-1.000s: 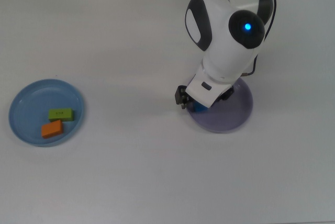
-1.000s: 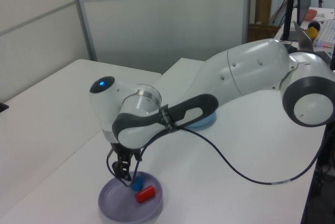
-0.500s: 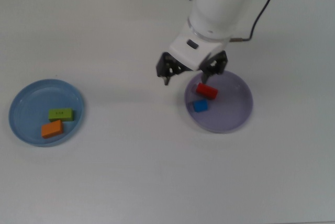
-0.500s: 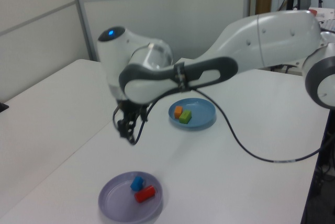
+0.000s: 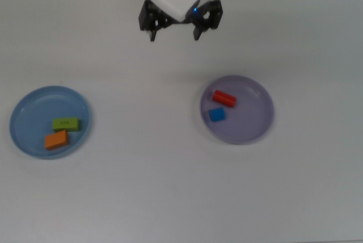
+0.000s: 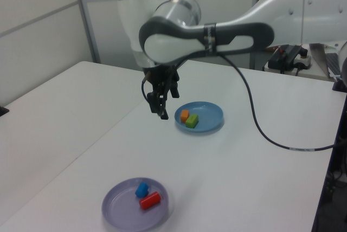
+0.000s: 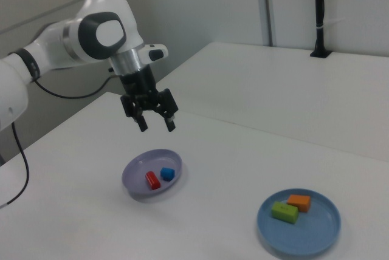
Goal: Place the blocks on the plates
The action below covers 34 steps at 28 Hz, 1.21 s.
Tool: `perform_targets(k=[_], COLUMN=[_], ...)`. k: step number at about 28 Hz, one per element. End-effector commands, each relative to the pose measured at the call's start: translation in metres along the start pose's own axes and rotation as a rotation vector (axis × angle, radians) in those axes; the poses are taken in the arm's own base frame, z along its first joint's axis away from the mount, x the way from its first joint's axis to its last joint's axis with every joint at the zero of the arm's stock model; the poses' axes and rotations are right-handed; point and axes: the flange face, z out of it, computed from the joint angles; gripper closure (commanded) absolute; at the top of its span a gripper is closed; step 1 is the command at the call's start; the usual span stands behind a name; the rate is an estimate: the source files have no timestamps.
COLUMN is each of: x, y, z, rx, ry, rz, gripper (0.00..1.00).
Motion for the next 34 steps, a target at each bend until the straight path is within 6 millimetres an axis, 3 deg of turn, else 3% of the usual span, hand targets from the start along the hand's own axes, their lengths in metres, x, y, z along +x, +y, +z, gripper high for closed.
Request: perform_targets(k=[1,17,34], x=[-0.028,-0.097,-0.109], y=[0.020,0.041,0.059], z=[-0.024,-0.100,-0.092], rx=[0.091,0.112,0.116], ry=[0.000,0.058,-0.035], rz=[0.017,0.073,0.115], gripper=[0.00,0.00,0.00])
